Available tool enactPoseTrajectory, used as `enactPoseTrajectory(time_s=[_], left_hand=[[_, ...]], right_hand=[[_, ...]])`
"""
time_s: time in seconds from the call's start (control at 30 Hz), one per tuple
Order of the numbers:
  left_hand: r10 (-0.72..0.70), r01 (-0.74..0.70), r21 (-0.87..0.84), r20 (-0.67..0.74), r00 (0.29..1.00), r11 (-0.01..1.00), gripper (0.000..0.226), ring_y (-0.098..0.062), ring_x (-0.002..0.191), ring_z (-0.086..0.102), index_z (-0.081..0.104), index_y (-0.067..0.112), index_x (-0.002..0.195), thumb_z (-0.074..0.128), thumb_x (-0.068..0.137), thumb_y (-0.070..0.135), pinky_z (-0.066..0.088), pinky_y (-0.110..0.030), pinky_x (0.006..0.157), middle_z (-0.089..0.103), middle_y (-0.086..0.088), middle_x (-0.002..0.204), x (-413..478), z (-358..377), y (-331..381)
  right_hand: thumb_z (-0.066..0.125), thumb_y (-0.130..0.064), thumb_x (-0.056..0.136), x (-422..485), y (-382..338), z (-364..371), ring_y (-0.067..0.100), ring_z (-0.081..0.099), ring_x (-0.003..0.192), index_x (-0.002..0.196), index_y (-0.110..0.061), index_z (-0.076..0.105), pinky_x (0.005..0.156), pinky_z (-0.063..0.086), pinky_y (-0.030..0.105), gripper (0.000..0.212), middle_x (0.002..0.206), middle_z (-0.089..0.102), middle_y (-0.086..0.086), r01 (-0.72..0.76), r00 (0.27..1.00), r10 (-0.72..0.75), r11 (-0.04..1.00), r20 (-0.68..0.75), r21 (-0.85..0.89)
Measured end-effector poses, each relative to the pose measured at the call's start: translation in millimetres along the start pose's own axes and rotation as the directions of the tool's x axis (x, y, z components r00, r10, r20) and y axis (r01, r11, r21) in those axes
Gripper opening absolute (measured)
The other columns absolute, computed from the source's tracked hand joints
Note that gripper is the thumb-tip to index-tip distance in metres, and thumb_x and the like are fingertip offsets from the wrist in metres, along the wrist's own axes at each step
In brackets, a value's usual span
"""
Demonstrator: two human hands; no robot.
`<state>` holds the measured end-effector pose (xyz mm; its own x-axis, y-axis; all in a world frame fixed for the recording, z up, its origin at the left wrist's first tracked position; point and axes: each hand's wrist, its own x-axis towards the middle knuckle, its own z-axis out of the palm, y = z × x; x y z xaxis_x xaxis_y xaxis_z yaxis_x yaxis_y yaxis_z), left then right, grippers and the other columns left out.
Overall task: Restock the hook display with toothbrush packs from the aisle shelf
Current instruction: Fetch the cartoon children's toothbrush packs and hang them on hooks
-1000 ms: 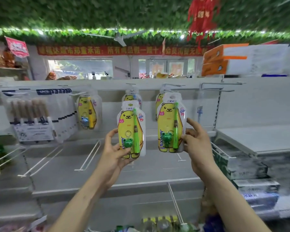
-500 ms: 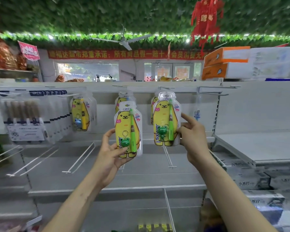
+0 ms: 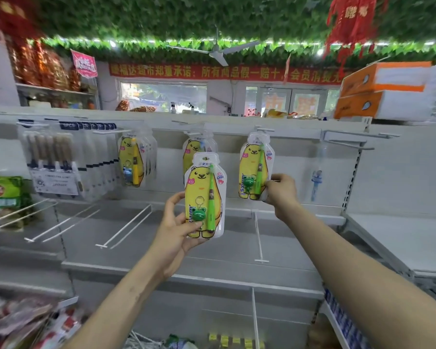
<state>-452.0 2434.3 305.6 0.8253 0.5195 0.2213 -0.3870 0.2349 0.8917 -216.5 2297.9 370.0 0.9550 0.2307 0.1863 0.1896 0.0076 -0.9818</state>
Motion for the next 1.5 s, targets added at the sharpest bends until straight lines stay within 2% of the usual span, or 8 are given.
enactPoseTrajectory(time_s=[0.2,0.33,0.5,0.67,0.8,0.97,1.17,1.5], left_hand=[[0.0,0.0,0.011,0.027,1.0,1.0,0.074,-0.045,0.116,0.07,0.04,0.033,0.145,0.058,0.093,-0.018,0.061,-0.06,0.088,0.07,-0.023,0.127,20.1,-2.5,-2.5],[-0.006,0.004,0.031,0.074,0.997,0.999,0.073,-0.042,0.115,0.071,0.037,0.034,0.146,0.058,0.095,-0.016,0.061,-0.059,0.089,0.072,-0.018,0.126,27.1,8.2,-5.6],[0.002,-0.005,0.022,0.149,0.989,1.0,0.073,-0.043,0.115,0.07,0.038,0.035,0.144,0.059,0.095,-0.015,0.062,-0.056,0.087,0.072,-0.019,0.127,24.4,37.5,-16.8],[0.031,-0.042,0.047,0.225,0.974,0.998,0.074,-0.042,0.118,0.069,0.038,0.035,0.144,0.062,0.094,-0.014,0.059,-0.056,0.088,0.07,-0.018,0.129,10.6,60.1,-26.3],[0.07,-0.087,0.077,0.199,0.977,0.993,0.054,-0.037,0.109,0.073,0.046,0.027,0.14,0.064,0.097,-0.001,0.059,-0.052,0.089,0.073,-0.017,0.124,-2.1,68.7,-18.6],[0.18,-0.176,0.193,-0.005,0.984,0.965,0.015,-0.022,0.09,0.073,0.066,0.013,0.119,0.06,0.105,0.015,0.06,-0.034,0.072,0.075,-0.013,0.114,5.2,80.5,2.9],[0.207,-0.196,0.211,-0.03,0.978,0.958,0.012,-0.021,0.082,0.072,0.068,0.008,0.113,0.062,0.104,0.013,0.057,-0.031,0.064,0.076,-0.009,0.104,21.5,94.4,22.8],[0.232,-0.23,0.197,0.017,0.973,0.953,0.009,-0.023,0.085,0.073,0.068,0.008,0.108,0.061,0.104,0.013,0.059,-0.033,0.066,0.077,-0.01,0.101,26.6,86.7,20.4]], right_hand=[[0.058,-0.021,0.093,38.3,43.9,0.2,0.03,0.068,0.095,0.112,-0.011,0.065,0.085,0.063,0.048,0.022,0.111,0.07,0.015,-0.093,0.994,0.089,0.994,-0.06,-0.056],[0.056,-0.02,0.107,-4.9,51.7,-18.9,0.037,0.072,0.093,0.121,-0.002,0.059,0.074,0.065,0.046,0.022,0.116,0.065,0.018,-0.269,0.961,0.264,0.961,0.084,0.058],[0.055,-0.034,0.108,-63.9,26.0,-38.3,0.03,0.076,0.096,0.119,-0.007,0.07,0.085,0.062,0.042,0.032,0.108,0.075,0.015,-0.048,0.93,-0.037,0.974,0.365,0.221],[0.058,-0.017,0.106,-94.8,4.6,-48.3,0.024,0.073,0.09,0.112,-0.011,0.072,0.08,0.061,0.043,0.016,0.101,0.077,0.009,0.215,0.906,-0.274,0.954,0.323,0.208],[0.058,-0.015,0.106,-104.7,-1.4,-61.1,0.022,0.073,0.086,0.111,-0.011,0.071,0.072,0.057,0.037,0.015,0.097,0.078,0.006,0.244,0.912,-0.293,0.95,0.286,0.197],[0.058,-0.017,0.107,-109.9,-9.4,-66.1,0.021,0.073,0.085,0.112,-0.011,0.071,0.074,0.057,0.037,0.015,0.098,0.077,0.006,0.248,0.917,-0.291,0.951,0.271,0.181],[0.058,-0.015,0.106,-108.5,-29.8,-67.2,0.021,0.073,0.081,0.108,-0.01,0.072,0.07,0.057,0.034,0.015,0.094,0.078,0.006,0.231,0.929,-0.285,0.945,0.235,0.231],[0.058,-0.017,0.106,-103.7,-27.5,-62.4,0.021,0.074,0.082,0.11,-0.011,0.073,0.069,0.058,0.032,0.017,0.095,0.079,0.006,0.219,0.942,-0.263,0.952,0.21,0.212]])
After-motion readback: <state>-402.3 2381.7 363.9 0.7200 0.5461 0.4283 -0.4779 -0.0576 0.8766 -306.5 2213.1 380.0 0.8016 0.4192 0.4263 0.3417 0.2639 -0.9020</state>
